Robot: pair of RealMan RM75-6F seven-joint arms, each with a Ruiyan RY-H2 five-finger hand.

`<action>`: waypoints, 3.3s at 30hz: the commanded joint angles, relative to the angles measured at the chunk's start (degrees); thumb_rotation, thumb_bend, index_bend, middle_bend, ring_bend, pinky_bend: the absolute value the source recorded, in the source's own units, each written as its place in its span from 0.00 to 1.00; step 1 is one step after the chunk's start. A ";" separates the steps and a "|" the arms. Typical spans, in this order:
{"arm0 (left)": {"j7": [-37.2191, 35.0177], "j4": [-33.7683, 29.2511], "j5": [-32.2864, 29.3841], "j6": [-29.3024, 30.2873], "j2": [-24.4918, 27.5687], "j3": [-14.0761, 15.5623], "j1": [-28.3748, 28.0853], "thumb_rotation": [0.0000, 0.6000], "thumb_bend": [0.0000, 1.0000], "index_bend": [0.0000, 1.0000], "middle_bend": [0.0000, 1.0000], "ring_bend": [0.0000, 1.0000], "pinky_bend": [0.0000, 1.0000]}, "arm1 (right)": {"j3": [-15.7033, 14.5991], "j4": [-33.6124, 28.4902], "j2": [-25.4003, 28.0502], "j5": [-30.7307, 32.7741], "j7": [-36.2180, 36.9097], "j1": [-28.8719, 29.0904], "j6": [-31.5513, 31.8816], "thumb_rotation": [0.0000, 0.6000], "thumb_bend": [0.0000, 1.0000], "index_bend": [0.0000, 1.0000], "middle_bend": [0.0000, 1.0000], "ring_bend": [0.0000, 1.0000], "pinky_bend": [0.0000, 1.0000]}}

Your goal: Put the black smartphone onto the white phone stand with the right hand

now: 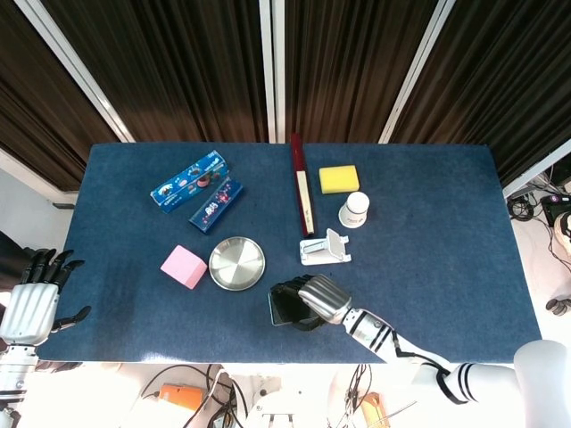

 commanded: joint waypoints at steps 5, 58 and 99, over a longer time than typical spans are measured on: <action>0.32 -0.55 0.08 0.09 0.43 -0.14 -0.08 1.00 0.10 0.21 0.10 0.02 0.00 | -1.94 -0.26 5.48 -7.63 12.30 -0.24 11.58 1.00 0.48 0.62 0.49 0.37 0.45; 6.72 -10.12 -3.46 -1.33 4.75 -1.11 -0.56 1.00 0.10 0.21 0.10 0.02 0.00 | -0.59 58.65 -13.29 -3.22 66.88 7.35 20.63 1.00 0.48 0.55 0.49 0.36 0.41; 6.23 -9.69 -4.05 -1.92 4.28 -1.26 -0.96 1.00 0.10 0.21 0.10 0.03 0.00 | -1.83 65.44 -18.60 0.03 71.95 4.30 19.62 1.00 0.38 0.39 0.40 0.25 0.33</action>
